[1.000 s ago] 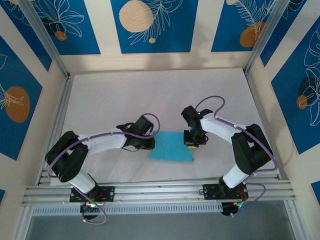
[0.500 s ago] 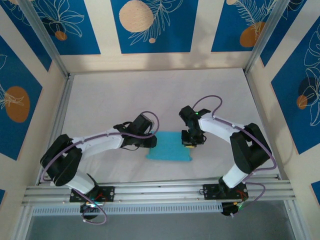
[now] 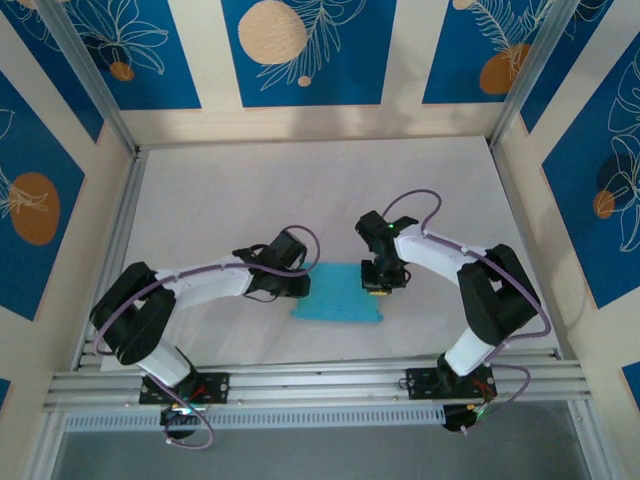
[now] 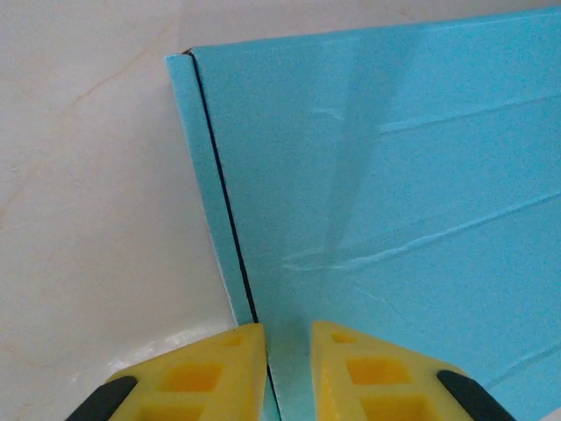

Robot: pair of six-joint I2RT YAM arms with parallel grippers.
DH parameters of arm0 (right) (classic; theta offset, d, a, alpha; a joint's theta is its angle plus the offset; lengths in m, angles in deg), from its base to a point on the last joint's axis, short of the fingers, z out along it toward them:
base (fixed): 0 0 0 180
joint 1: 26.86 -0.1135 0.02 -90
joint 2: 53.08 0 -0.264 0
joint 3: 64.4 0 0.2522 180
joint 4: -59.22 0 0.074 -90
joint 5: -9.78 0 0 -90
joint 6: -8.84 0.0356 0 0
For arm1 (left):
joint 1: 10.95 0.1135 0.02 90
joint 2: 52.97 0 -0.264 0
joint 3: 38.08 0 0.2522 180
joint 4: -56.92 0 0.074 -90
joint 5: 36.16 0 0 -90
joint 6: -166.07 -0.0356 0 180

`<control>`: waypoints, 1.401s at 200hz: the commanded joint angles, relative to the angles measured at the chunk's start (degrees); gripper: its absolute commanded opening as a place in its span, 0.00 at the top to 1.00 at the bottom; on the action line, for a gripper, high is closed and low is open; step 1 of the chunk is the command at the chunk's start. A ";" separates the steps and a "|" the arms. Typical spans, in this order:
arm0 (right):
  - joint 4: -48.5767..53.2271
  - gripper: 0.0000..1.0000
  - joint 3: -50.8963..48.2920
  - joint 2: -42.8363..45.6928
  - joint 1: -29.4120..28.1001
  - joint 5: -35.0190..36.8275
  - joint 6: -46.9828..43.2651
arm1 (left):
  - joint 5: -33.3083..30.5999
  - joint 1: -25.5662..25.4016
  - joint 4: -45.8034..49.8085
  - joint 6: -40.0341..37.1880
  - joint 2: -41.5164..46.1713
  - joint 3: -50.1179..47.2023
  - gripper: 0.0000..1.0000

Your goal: Fold the paper box

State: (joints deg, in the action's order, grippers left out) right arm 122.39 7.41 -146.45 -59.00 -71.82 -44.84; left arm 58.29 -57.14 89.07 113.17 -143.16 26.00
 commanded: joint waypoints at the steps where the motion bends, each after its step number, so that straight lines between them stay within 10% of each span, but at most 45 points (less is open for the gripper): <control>1: -5.55 0.90 1.32 -2.23 -2.05 -6.96 0.83 | -1.24 0.13 1.81 -0.34 -1.42 -0.09 0.79; 96: 2.94 0.66 2.31 7.34 -0.34 -2.72 1.98 | -7.28 0.10 7.45 0.66 -3.32 0.61 0.80; 197: -1.73 0.72 -14.99 21.51 1.35 -22.09 9.75 | -7.18 -0.59 9.41 1.56 -3.10 3.02 0.80; 280: -13.86 0.74 -19.33 16.65 6.26 -22.37 9.63 | -6.32 -1.62 9.03 2.03 -4.59 4.37 0.80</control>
State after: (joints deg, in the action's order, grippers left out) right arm 113.25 -10.87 -127.19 -53.29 -92.03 -35.75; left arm 52.41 -57.89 94.53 114.70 -145.35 29.78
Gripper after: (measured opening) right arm 0.257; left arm 0.204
